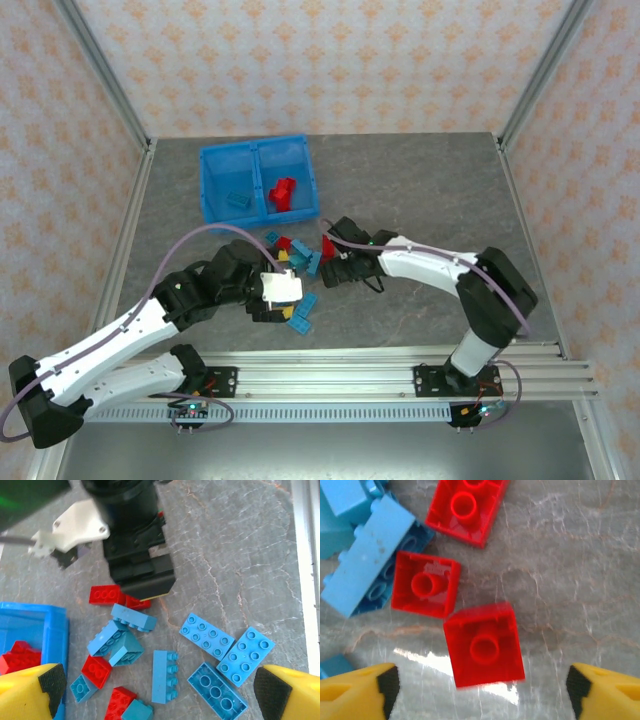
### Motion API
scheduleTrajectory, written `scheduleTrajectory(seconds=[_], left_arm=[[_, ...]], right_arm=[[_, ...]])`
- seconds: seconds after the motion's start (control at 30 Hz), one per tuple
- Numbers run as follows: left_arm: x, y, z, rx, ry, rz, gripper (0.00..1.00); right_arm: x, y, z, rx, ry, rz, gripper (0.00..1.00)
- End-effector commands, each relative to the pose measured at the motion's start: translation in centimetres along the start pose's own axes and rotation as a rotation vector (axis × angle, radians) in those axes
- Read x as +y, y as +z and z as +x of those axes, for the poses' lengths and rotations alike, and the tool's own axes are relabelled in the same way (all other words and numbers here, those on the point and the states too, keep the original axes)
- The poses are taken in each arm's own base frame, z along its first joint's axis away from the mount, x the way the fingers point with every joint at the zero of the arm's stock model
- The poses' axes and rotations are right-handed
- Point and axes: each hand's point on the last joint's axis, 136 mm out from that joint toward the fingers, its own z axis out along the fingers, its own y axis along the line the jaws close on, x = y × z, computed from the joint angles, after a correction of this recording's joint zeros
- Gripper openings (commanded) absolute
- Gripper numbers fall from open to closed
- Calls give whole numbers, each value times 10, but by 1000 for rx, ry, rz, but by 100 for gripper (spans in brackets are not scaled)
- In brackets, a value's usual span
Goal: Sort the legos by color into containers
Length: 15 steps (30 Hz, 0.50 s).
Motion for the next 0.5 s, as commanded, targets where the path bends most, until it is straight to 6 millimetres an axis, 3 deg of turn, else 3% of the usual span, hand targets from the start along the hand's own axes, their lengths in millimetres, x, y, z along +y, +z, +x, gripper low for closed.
scheduleTrajectory(seconds=[0.0,0.1,0.2,0.37,0.47], left_arm=[[-9,-6,-3,-25,28,43,100],[-8,-7,-5,-38,31,41,100],[-2,-8,-4,-26,22,8,100],[27,-19,-1,9,-37,-151,100],[46,-33,2,10,-71,-284,100]], right_arm=[[1,12,-13,-21,-15,25,76],[-1,23,-9,1,6,37,63],[-8,21,-7,0,45,72,51],[-11,-10,-13,-53,61,125,37],[2,-39,-23,-120,45,115,31]])
